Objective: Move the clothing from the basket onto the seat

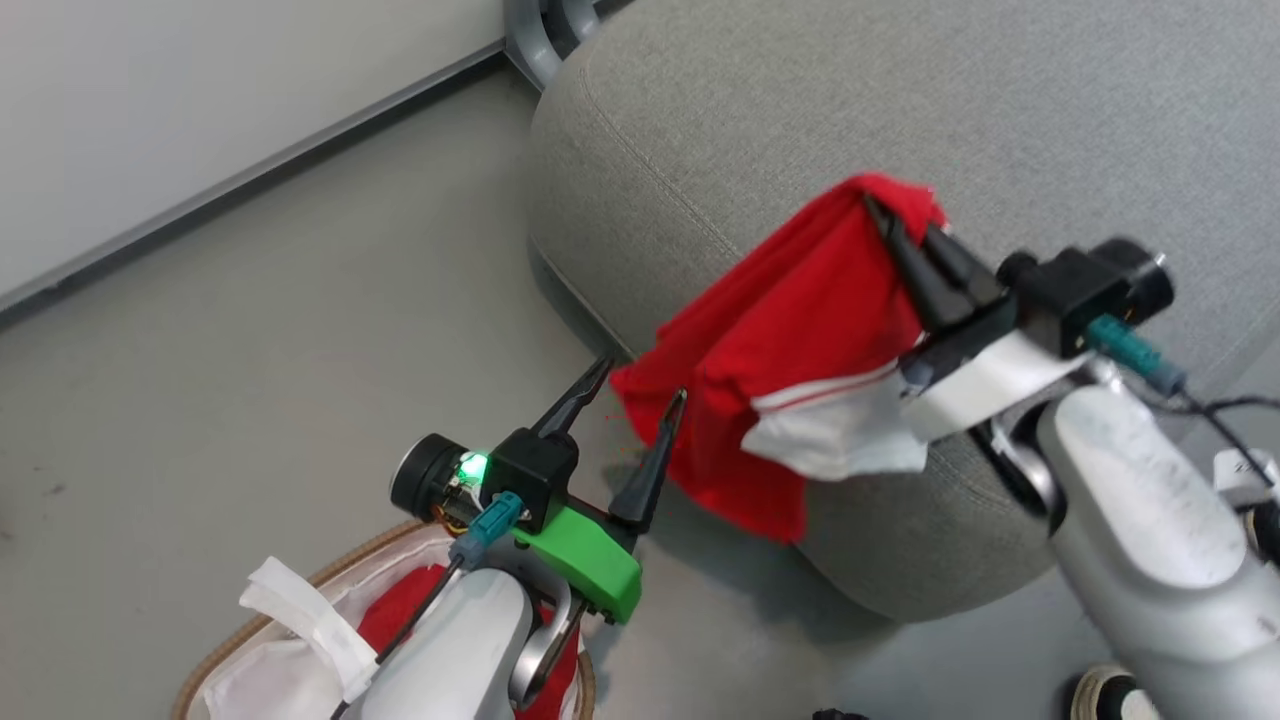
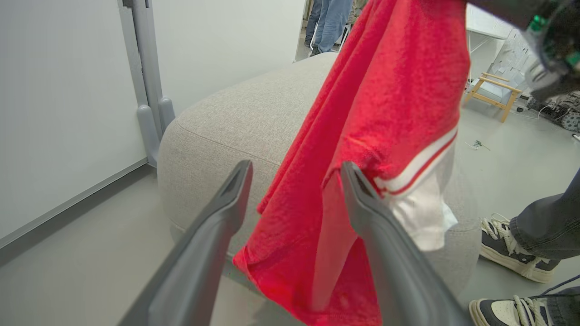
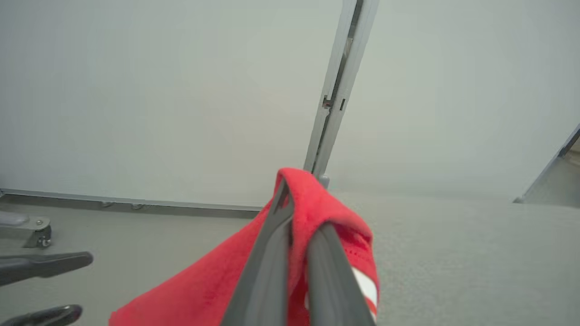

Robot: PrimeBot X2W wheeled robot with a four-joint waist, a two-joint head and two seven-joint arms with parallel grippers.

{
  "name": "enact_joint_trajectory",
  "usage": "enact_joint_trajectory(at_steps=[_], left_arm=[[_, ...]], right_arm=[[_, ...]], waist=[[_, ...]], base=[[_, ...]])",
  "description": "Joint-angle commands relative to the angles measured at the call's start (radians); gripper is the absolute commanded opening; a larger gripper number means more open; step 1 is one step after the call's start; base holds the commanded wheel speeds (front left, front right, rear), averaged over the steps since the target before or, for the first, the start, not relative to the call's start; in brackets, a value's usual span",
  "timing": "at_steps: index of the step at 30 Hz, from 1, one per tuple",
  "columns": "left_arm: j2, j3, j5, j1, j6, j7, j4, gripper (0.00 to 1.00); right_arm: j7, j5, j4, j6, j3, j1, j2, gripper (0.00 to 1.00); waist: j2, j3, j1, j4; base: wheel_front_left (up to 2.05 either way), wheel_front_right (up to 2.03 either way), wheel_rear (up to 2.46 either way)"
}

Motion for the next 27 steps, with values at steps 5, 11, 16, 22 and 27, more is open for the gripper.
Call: enact_joint_trajectory(at_steps=[5, 11, 16, 22, 27], left_arm=[[0.045, 0.006, 0.039, -0.036, -0.009, -0.001, 0.011, 1.0], [0.086, -0.005, 0.054, -0.074, -0.013, -0.001, 0.015, 1.0], [0.111, -0.017, 0.058, -0.107, -0.014, -0.001, 0.01, 1.0], [0.12, -0.014, 0.054, -0.127, -0.015, -0.001, -0.001, 1.0], [0.117, -0.004, 0.054, -0.128, -0.014, -0.001, -0.011, 1.0]], right_arm=[[-0.002, -0.064, 0.026, -0.001, -0.003, -0.207, -0.107, 0.0], [-0.002, -0.118, 0.085, -0.001, -0.084, -0.387, -0.176, 0.0], [-0.002, -0.178, 0.146, -0.001, -0.202, -0.506, -0.217, 0.0], [-0.002, -0.258, 0.202, -0.001, -0.346, -0.59, -0.234, 0.0], [-0.002, -0.299, 0.28, -0.001, -0.416, -0.573, -0.203, 0.0]], waist=[[-0.0001, 0.139, 0.0, 0.0], [-0.0001, 0.222, 0.0, 0.043], [-0.0001, 0.284, 0.0, 0.084], [-0.0001, 0.327, 0.0, 0.138], [-0.0001, 0.353, 0.0, 0.169]], base=[[0.0, 0.0, 0.0], [0.0, 0.0, 0.0], [0.0, 0.0, 0.0], [0.0, 0.0, 0.0], [0.0, 0.0, 0.0]])
